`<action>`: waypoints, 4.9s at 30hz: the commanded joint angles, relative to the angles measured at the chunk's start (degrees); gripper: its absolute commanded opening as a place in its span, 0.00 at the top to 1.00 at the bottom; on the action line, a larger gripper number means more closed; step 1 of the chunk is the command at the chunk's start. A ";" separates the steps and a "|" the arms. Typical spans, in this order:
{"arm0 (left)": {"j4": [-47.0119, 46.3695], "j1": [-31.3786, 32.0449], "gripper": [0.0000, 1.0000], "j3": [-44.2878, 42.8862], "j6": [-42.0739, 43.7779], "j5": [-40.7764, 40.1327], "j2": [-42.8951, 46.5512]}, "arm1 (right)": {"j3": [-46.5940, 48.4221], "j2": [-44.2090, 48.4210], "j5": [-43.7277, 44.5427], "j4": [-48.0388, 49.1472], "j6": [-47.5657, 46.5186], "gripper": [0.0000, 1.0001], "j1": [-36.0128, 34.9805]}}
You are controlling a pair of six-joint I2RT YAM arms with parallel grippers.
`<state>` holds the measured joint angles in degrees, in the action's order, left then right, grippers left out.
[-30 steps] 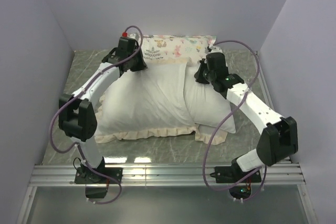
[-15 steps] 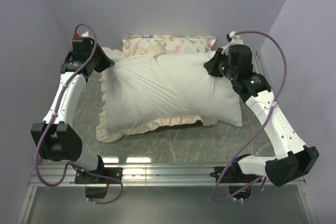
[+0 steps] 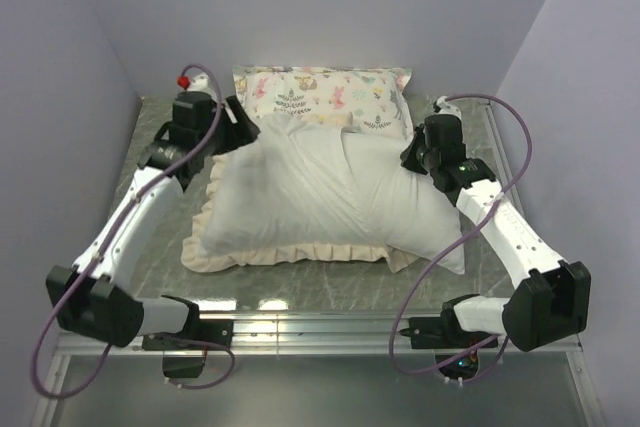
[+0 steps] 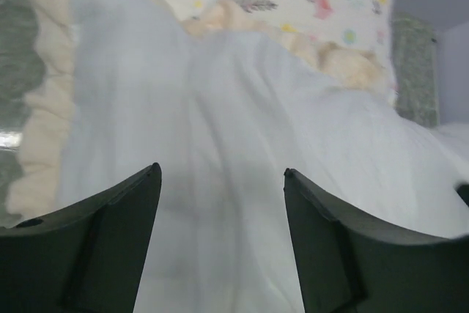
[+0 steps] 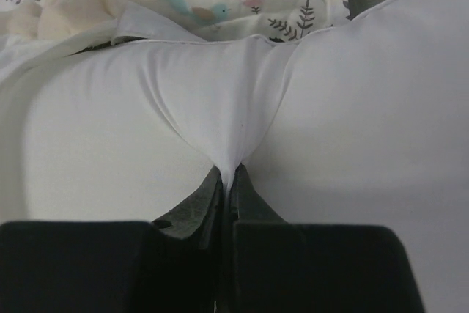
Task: Remove the pillowcase from the pillow
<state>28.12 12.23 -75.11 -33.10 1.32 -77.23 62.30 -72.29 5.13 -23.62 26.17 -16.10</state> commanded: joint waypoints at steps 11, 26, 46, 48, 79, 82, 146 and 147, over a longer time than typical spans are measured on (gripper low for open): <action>-8.06 22.31 0.26 23.60 -8.91 -14.07 14.22 | -1.66 -3.29 4.36 10.26 2.31 1.00 0.45; 6.60 15.56 1.00 14.82 -7.07 -41.05 19.30 | 6.42 0.31 4.02 4.02 -1.57 1.00 5.71; -4.83 -11.53 1.00 26.86 -6.36 -9.68 17.29 | 4.67 5.67 -4.08 4.01 -2.53 1.00 5.74; -4.48 -11.53 0.99 25.64 -5.05 -7.66 17.47 | 4.41 6.55 -4.77 6.03 -2.79 1.00 4.06; -5.00 5.33 0.30 31.48 -9.60 -1.15 29.66 | 0.98 8.31 -5.22 13.17 -4.81 1.00 -5.17; -9.39 13.85 0.30 40.20 -16.54 -3.86 32.48 | 1.15 8.92 -2.23 11.67 -5.78 0.93 -6.31; -11.86 12.21 0.99 -2.13 -3.03 -11.17 -8.19 | 0.81 2.07 5.87 7.26 -4.38 0.20 -22.05; -11.34 12.29 1.00 -3.62 -2.50 -10.56 -9.85 | -0.15 2.15 5.16 7.88 -4.20 0.20 -22.05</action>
<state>22.22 23.53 -73.63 -36.60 -16.40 -86.26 63.09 -70.96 13.80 -22.22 19.88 -38.74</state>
